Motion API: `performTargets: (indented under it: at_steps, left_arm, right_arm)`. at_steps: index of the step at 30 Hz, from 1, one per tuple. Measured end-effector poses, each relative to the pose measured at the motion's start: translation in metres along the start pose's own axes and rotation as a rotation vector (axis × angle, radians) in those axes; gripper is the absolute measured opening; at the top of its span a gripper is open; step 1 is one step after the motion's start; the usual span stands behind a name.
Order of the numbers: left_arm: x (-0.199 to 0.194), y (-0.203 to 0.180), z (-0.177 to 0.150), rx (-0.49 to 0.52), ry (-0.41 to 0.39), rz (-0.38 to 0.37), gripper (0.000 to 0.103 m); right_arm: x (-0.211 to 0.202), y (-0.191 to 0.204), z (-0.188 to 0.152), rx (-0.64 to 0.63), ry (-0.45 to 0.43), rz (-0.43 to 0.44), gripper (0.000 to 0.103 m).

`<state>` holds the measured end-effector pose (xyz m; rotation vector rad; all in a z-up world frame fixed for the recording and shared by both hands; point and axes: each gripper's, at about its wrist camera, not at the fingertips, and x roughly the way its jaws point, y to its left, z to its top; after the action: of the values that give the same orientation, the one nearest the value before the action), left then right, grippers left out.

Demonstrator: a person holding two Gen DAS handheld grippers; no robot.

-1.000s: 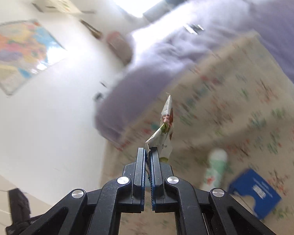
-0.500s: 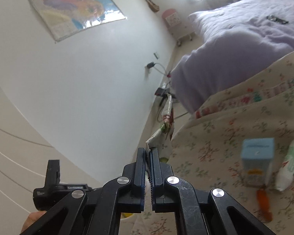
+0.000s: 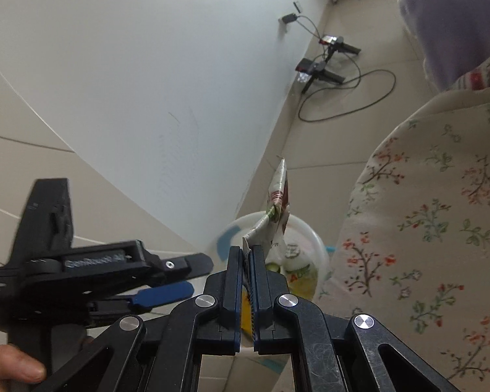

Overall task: Collect trash
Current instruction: 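Carry the tissue and crumpled wrapper to the wastebasket and release both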

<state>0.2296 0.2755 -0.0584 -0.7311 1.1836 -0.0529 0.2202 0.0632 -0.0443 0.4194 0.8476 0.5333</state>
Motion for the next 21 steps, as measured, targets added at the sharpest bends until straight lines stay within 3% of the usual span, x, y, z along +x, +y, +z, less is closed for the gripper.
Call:
performTargets:
  at_steps: [5, 7, 8, 13, 21]
  left_arm:
    - [-0.014, -0.002, 0.002, -0.019, -0.041, -0.013, 0.055]
    - [-0.014, -0.004, 0.002, -0.016, -0.039, -0.024, 0.057]
    - [-0.013, -0.005, 0.001, -0.018, -0.032, -0.029, 0.057]
    - [-0.012, -0.012, -0.003, -0.011, -0.03, -0.033, 0.057]
    - [-0.013, -0.042, -0.016, 0.042, -0.043, -0.034, 0.057]
  right_arm:
    - [0.04, 0.007, -0.003, -0.022, 0.044, -0.047, 0.012]
    - [0.05, 0.006, -0.005, -0.014, 0.059, -0.043, 0.036]
    - [0.053, 0.006, -0.005, -0.011, 0.057, -0.03, 0.038]
    - [0.044, 0.001, 0.002, 0.009, 0.046, -0.033, 0.039]
    - [-0.013, -0.004, 0.01, 0.011, -0.009, -0.083, 0.039]
